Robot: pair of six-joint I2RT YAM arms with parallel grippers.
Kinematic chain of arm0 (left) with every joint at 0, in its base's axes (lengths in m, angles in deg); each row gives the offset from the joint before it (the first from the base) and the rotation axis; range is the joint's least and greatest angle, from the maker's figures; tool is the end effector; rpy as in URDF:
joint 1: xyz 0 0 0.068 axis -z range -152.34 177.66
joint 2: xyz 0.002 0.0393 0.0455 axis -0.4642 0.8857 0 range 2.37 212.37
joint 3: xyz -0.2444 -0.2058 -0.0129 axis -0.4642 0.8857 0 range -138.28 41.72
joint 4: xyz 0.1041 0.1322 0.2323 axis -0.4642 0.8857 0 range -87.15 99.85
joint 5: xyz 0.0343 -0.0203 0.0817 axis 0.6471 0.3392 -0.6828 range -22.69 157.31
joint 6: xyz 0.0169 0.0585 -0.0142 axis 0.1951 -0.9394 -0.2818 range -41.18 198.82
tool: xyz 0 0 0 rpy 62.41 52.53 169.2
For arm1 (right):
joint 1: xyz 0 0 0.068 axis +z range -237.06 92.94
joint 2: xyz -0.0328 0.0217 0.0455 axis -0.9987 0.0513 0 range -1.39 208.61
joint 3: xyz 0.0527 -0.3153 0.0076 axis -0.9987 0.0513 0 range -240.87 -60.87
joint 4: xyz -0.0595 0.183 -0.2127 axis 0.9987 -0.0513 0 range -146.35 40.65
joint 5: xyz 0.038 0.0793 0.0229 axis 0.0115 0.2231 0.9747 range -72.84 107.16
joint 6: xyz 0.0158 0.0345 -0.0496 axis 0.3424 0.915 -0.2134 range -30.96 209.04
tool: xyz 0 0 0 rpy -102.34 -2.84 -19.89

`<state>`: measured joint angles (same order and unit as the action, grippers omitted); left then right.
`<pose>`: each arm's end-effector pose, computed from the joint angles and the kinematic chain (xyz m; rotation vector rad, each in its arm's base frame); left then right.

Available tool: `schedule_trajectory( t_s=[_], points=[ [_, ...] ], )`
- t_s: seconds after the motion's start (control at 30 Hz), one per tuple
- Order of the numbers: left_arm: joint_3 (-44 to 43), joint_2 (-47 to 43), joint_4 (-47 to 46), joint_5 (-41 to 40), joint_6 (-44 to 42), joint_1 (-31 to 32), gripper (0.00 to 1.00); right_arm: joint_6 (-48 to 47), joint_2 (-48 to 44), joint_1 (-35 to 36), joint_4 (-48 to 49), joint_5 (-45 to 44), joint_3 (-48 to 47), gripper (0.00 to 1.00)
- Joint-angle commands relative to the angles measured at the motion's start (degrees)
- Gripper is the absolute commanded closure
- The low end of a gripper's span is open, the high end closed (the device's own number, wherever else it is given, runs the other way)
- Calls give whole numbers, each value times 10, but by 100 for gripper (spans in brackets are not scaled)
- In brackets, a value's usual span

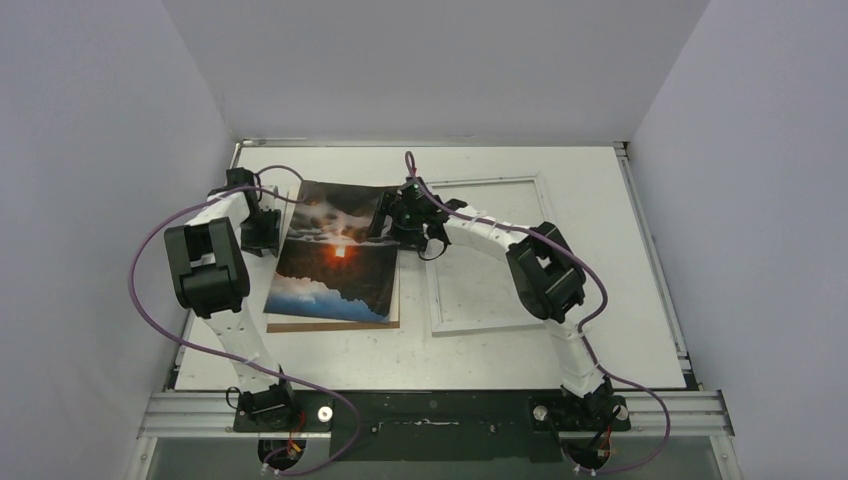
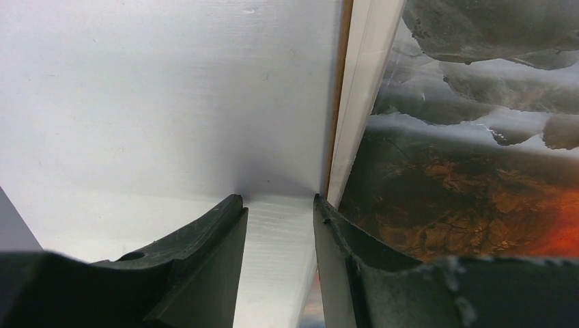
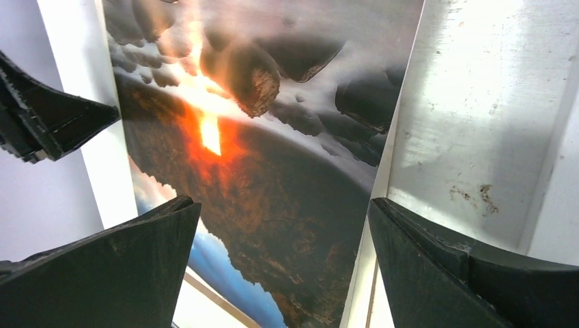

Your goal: Put the photo into the frame

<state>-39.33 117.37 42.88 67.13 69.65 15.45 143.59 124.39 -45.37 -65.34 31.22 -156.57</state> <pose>0.4346 0.0941 0.1775 -0.0766 2.8654 0.0792 0.4040 0.3753 0.1960 0.1643 2.6228 1.0045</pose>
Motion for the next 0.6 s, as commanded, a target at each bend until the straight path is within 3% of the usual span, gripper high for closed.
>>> schedule_trajectory(
  t_s=[0.0,0.3,0.57],
  points=[
    [19,-6,3,35,9,9,60,11,-56,16,32,27,7,1],
    [23,-11,3,35,6,9,61,22,-59,21,64,44,30,1],
    [26,-12,2,35,6,9,60,41,-117,20,258,137,91,2]
  ],
)
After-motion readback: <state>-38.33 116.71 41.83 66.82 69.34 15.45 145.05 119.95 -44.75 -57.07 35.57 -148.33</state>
